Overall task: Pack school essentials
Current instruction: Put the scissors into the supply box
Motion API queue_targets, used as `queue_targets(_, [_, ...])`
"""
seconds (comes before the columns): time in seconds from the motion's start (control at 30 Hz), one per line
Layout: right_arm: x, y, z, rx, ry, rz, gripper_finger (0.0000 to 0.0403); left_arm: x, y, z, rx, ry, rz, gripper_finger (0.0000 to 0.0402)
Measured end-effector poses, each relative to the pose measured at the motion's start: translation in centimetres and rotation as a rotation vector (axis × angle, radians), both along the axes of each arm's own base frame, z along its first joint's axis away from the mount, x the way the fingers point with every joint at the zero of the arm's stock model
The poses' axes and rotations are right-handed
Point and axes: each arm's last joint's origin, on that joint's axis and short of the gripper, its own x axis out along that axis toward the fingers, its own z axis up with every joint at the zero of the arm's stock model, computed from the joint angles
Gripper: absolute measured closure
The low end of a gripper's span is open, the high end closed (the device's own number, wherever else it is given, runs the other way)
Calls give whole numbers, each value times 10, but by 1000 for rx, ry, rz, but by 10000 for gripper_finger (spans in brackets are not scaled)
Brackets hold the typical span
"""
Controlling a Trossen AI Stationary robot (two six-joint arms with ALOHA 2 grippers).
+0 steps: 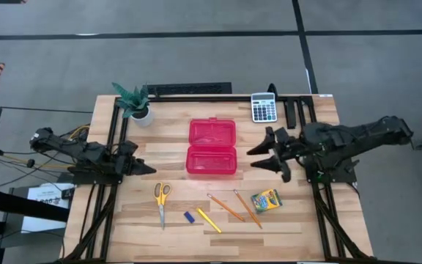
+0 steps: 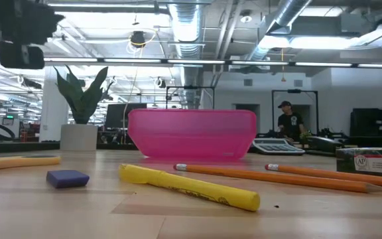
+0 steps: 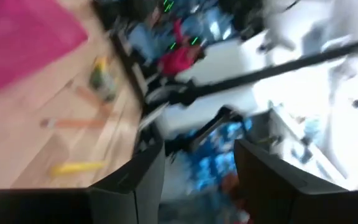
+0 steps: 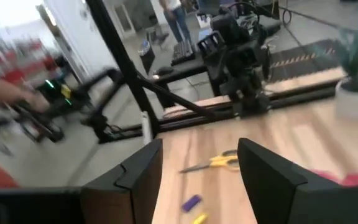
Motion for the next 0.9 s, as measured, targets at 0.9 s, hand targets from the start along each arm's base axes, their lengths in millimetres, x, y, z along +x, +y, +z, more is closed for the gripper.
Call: queue_targets(0.9, [165, 81, -19, -43, 317, 97, 188, 16, -49, -32, 281, 908, -152, 214])
